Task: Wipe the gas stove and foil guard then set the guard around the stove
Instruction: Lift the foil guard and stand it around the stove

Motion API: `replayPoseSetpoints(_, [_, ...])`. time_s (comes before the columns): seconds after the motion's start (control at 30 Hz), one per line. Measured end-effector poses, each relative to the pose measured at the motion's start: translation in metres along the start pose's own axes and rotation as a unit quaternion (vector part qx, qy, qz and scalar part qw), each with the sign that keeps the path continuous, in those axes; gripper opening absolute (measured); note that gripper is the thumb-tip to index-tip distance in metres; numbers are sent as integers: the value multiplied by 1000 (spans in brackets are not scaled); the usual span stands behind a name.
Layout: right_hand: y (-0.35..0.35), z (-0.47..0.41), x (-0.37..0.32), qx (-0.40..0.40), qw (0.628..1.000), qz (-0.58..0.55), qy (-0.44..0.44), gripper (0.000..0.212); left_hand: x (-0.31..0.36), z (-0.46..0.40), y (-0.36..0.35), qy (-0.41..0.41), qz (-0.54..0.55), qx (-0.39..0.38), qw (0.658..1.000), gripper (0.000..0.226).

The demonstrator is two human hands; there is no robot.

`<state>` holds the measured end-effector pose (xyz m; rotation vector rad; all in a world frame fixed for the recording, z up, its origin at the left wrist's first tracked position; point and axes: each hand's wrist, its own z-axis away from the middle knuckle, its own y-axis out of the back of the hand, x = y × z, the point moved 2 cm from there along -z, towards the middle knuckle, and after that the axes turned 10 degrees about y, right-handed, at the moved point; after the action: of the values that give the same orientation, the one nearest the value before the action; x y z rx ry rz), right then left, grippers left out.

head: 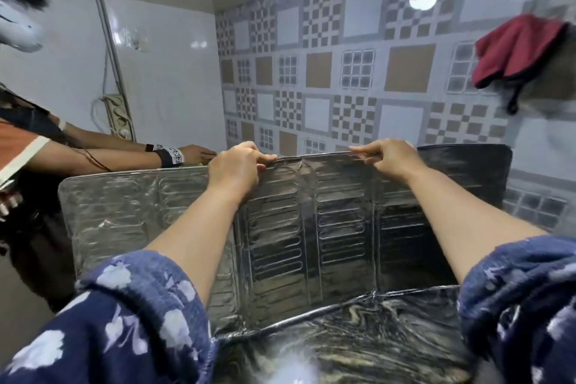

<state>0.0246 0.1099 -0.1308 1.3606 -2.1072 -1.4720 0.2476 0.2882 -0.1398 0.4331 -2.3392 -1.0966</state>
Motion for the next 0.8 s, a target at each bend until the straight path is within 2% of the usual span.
replayPoseSetpoints(0.2, [1, 5, 28, 30, 999, -17, -9, 54, 7, 4, 1, 18, -13, 9, 1000, 15])
replayPoseSetpoints(0.4, [3, -8, 32, 94, 995, -19, 8, 39, 7, -5, 0, 31, 23, 7, 999, 14])
replayPoseSetpoints(0.5, [10, -21, 31, 109, 994, -10, 19, 38, 13, -19, -2, 33, 41, 8, 999, 18])
replayPoseSetpoints(0.6, [18, -26, 36, 105, 994, -16, 13, 37, 26, -30, -5, 35, 63, 2, 997, 15])
replayPoseSetpoints(0.8, [63, -32, 53, 167, 985, 35, -6, 33, 76, -61, -9, 3, 106, -1, 994, 15])
